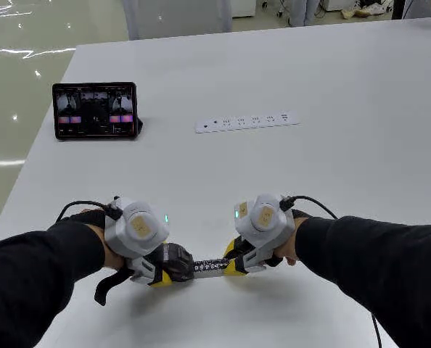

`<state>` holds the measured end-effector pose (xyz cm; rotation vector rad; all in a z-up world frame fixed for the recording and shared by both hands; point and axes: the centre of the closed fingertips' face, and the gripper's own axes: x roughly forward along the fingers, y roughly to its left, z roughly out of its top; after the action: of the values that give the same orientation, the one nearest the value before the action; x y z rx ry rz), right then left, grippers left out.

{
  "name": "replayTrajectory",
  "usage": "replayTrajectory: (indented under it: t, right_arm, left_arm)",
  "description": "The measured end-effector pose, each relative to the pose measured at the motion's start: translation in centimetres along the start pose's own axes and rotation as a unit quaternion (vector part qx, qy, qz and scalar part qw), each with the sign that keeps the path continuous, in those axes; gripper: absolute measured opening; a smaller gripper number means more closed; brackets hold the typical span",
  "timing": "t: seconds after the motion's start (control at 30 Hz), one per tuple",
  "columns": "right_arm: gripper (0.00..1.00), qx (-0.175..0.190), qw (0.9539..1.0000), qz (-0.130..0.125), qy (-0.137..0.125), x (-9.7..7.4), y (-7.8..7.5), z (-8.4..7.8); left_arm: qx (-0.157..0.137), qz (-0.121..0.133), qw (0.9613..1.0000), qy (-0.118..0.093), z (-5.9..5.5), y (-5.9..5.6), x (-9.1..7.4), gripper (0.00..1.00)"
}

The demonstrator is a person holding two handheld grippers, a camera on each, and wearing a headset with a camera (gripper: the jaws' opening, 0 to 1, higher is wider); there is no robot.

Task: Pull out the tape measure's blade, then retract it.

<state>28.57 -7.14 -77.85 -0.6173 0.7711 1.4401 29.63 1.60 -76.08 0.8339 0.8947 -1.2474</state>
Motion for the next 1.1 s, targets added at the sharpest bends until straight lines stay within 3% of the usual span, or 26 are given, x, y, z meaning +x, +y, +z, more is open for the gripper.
replayTrajectory:
  t: [1.1]
  right_arm:
    - [0.10, -0.002, 1.0000, -0.005, 0.008, -1.4, -0.1, -1.7]
  left_arm:
    - [0.002, 0.001, 1.0000, 0.002, 0.1, -0.1, 0.1, 0.35]
